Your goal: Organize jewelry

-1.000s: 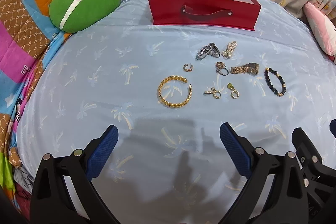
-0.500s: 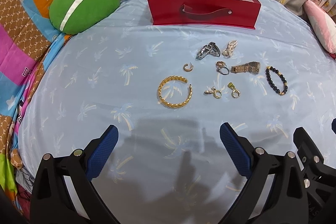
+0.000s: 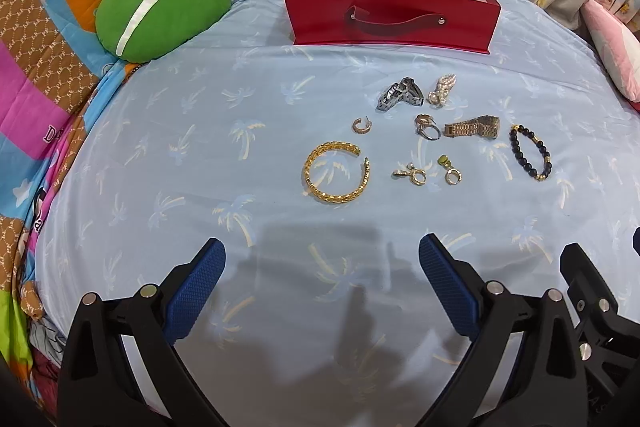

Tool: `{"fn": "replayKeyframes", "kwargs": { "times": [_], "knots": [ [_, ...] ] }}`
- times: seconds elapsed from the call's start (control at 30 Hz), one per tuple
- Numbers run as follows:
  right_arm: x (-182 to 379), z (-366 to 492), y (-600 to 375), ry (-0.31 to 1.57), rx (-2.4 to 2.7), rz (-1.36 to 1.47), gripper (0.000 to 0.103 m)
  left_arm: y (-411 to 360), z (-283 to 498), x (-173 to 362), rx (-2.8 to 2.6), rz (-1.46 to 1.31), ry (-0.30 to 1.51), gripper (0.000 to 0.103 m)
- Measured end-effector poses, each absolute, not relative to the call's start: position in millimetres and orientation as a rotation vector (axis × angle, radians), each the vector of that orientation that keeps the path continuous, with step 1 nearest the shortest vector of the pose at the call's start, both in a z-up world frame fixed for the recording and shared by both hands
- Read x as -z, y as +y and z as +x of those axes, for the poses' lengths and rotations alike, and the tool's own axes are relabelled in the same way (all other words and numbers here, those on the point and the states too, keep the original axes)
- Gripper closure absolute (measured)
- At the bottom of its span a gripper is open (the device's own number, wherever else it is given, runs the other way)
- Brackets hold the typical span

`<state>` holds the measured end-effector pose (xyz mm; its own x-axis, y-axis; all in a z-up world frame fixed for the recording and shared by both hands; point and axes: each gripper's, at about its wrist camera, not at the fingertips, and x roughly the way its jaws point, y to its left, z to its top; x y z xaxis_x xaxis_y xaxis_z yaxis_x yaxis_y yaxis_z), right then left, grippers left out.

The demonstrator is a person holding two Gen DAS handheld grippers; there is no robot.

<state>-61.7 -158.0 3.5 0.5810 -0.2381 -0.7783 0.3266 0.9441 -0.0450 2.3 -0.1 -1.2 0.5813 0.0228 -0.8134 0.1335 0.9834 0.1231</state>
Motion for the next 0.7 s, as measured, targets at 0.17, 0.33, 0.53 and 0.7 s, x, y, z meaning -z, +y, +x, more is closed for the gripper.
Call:
{"fn": "replayKeyframes", "kwargs": {
  "times": [0.17,0.33,0.53,0.7],
  "knots": [
    [-3.2,-62.0,-157.8,0.891,0.331,0.107,0.005,-1.0,1.6,2.3,0.062,0.180,0.948,0.008],
    [-3.0,-62.0,-157.7,0.892,0.330,0.107,0.005,-1.1,1.5,2.2,0.059,0.182,0.944,0.008],
    [-3.1,-62.2,-158.2,0.892,0.331,0.109,0.005,-1.7,1.6,1.3,0.055,0.185,0.935,0.008],
    [-2.9,-62.8,-159.3,0.887,0.336,0.115,0.005,-4.5,0.7,2.6,0.060,0.202,0.939,0.008]
  ]
}}
